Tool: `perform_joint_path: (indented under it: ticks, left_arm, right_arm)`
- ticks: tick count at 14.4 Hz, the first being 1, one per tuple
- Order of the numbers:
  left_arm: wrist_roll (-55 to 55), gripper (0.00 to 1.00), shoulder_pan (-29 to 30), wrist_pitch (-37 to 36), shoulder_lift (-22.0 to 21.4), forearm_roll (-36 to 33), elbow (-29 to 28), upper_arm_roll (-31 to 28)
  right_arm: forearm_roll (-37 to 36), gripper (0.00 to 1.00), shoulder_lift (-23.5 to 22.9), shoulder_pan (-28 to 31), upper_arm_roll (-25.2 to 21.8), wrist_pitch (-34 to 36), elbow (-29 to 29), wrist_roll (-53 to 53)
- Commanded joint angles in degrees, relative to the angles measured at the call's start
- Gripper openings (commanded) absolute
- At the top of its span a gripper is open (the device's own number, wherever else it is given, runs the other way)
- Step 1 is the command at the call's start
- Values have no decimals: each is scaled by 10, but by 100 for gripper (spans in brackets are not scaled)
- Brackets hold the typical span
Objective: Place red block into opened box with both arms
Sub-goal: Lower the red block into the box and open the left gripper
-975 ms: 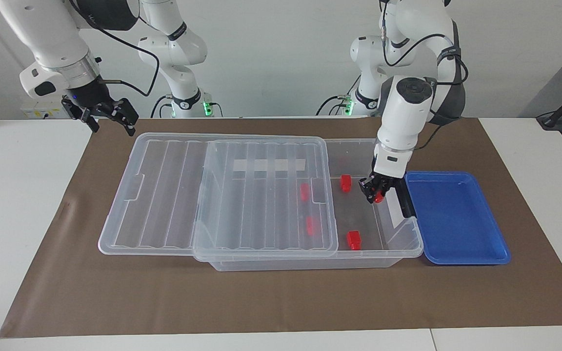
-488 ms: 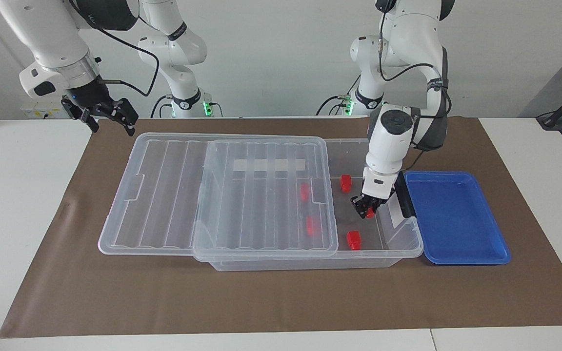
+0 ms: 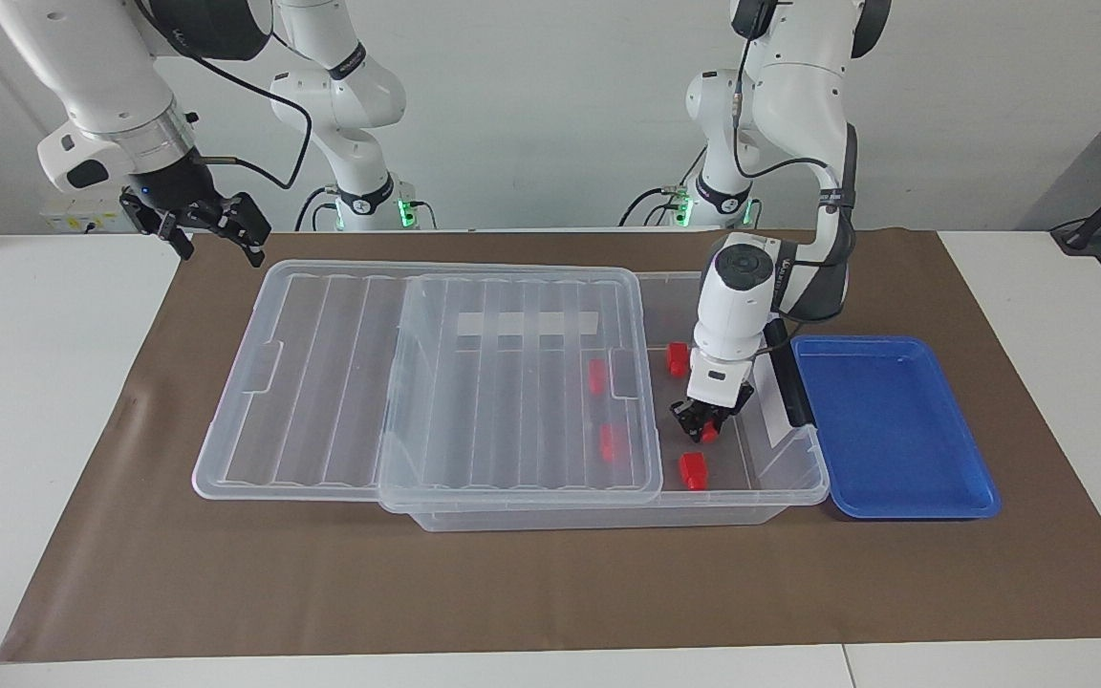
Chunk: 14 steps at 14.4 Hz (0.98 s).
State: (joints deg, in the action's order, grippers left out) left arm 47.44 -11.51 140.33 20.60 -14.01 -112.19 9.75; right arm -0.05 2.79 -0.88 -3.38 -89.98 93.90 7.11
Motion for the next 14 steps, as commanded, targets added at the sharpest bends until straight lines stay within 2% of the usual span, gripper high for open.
perform_joint_path:
  ticks: [1, 3, 4, 6, 12, 13, 14]
  left_arm:
    - [14, 0, -2, 20, -5, -15, -15, -7]
    - [14, 59, 0, 19, -5, -15, -15, -7]
    - [16, 63, 0, 17, -5, -15, -15, -7]
    - [21, 79, 0, 14, -5, -15, -12, -6]
    - [105, 79, -14, -1, -6, -15, -5, -7]
    - [120, 80, -17, -12, -10, -15, -5, -7]
    - [121, 87, -17, -29, -14, -15, -5, -6]
  right_arm:
    - [12, 100, 5, 8, 2, -7, 8, 0]
    - [12, 100, 5, 8, 2, -7, 8, 0]
    - [12, 100, 5, 8, 2, -7, 8, 0]
    - [12, 100, 5, 8, 2, -7, 8, 1]
    - [12, 100, 6, 9, 2, -8, 12, 0]
    - [12, 100, 6, 9, 2, -8, 12, 0]
    - [12, 100, 6, 9, 1, -8, 12, 0]
